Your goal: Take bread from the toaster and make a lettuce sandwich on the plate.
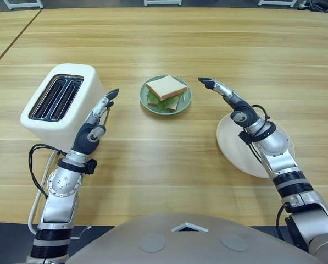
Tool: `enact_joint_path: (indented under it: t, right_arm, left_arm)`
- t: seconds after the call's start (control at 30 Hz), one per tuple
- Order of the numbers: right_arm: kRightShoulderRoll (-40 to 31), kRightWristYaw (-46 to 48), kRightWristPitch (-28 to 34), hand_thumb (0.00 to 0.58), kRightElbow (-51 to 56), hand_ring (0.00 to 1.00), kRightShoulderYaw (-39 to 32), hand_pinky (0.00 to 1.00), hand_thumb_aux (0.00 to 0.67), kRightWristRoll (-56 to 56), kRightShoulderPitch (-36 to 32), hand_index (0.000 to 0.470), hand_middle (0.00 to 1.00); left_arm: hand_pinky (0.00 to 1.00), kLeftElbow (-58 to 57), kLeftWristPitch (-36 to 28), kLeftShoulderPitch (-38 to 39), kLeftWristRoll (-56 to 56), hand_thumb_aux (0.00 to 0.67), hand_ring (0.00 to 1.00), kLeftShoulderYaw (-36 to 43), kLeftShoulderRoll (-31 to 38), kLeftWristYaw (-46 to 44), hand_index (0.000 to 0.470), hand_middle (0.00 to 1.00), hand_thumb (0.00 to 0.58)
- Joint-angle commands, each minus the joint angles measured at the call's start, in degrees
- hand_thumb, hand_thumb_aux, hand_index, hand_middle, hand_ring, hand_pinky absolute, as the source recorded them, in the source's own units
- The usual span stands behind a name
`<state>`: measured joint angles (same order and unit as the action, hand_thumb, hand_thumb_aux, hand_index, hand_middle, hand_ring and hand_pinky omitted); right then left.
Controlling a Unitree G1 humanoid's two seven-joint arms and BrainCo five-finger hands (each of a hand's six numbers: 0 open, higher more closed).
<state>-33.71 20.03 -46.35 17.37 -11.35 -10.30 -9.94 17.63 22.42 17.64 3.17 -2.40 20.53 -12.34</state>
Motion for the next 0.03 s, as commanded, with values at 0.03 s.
enact_joint_path:
  t: [0.03]
  right_arm:
    - [2.47, 3.39, 0.42, 0.0, 2.46, 0.0, 2.4, 0.0, 0.0, -1.97, -1.11, 0.0, 0.0]
  left_arm:
    - [0.0, -3.24, 1.53, -0.47, 1.04, 0.0, 0.0, -0.52, -0.85, -1.29, 0.0, 0.0, 0.0]
